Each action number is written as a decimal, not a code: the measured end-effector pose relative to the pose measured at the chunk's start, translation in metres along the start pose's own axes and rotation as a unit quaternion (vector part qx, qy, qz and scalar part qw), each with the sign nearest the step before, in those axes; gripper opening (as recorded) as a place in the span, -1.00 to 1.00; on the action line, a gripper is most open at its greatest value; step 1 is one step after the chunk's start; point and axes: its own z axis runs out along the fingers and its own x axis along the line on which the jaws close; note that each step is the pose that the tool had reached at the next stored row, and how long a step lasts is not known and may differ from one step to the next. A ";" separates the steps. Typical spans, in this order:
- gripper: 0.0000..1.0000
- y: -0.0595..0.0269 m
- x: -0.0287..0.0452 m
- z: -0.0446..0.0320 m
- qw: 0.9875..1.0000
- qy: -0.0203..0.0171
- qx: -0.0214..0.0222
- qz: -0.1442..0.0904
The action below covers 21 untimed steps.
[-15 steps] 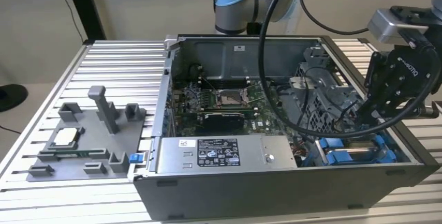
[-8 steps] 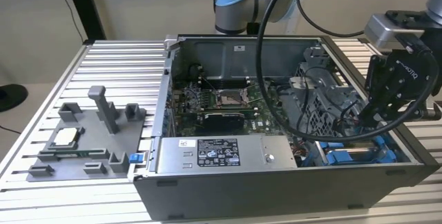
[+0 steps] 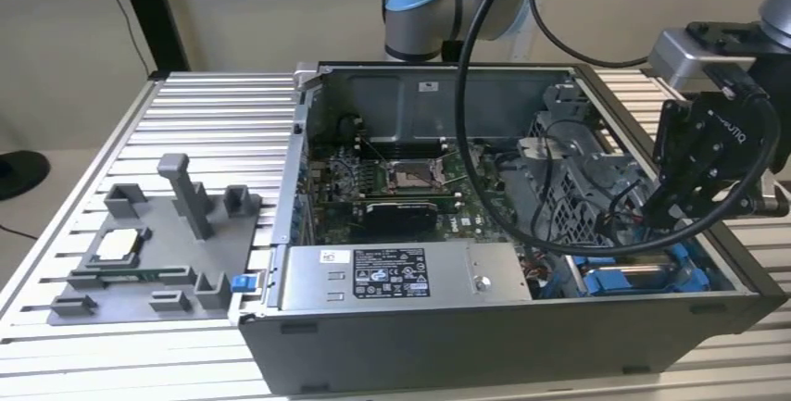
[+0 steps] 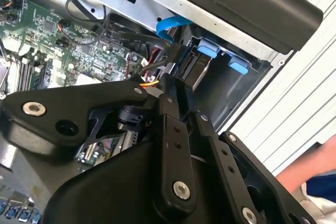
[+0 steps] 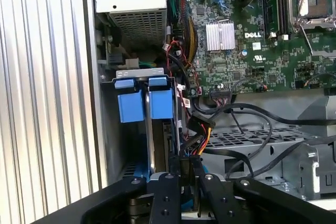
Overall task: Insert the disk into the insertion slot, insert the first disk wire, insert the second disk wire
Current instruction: 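Insert the first disk wire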
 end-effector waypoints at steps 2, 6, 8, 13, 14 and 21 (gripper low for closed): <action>-1.00 0.0000 0.0000 0.0001 1.000 0.000 0.000 0.000; -1.00 0.0001 0.0000 0.0008 1.000 0.000 0.001 0.000; -1.00 0.0002 0.0001 0.0010 1.000 -0.001 0.003 0.000; -1.00 0.0001 0.0001 0.0013 1.000 -0.003 0.006 0.000; -1.00 0.0001 0.0001 0.0014 1.000 -0.004 0.007 0.000; -1.00 0.0004 0.0001 0.0015 1.000 -0.008 0.013 -0.001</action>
